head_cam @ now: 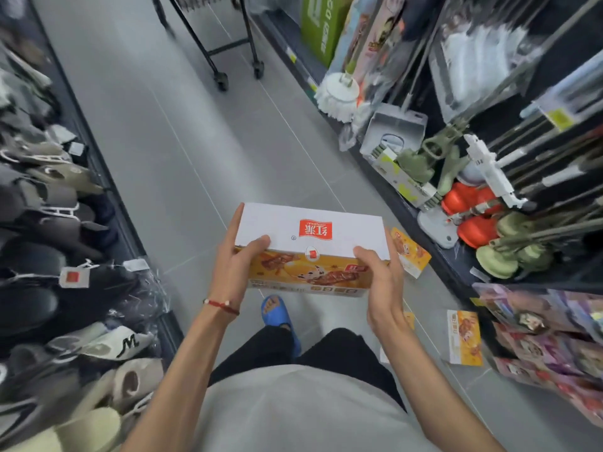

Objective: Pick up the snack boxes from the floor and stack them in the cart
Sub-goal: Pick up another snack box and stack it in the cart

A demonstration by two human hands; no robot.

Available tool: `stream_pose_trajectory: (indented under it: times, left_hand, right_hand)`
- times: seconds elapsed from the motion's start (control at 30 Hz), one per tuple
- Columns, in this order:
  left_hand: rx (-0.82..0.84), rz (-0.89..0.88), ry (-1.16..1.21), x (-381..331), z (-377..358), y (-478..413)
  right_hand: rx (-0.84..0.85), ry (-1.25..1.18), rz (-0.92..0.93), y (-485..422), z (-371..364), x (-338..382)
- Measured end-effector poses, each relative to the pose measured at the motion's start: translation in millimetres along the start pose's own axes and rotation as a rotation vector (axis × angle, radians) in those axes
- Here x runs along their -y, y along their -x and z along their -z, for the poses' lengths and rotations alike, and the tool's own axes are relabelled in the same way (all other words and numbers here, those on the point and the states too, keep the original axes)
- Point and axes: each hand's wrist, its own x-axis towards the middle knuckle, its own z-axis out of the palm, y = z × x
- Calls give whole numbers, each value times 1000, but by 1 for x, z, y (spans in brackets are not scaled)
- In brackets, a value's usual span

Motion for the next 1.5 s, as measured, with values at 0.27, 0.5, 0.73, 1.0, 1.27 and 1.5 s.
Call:
stream_pose_trajectory:
  times: [0.27, 0.5, 0.73, 1.0, 1.27, 1.5]
  left_hand:
    - [-52, 8, 12, -68, 62, -107]
    - [-137, 10, 42, -126, 92, -216]
    - [-278, 7, 123, -200, 118, -317]
    - [-409, 13, 151, -267, 168, -424]
    - [-404, -40, 132, -340, 277, -569]
    - [-364, -95, 103, -419, 356, -673]
  right_hand:
    - [30, 7, -26, -84, -123, 52]
    - [148, 23, -45, -187, -215, 95]
    - [294, 60, -65, -286, -306, 164]
    - [409, 139, -30, -373, -432, 233]
    - [362, 101, -15, -444, -599, 276]
    - [331, 49, 2, -491, -726, 324]
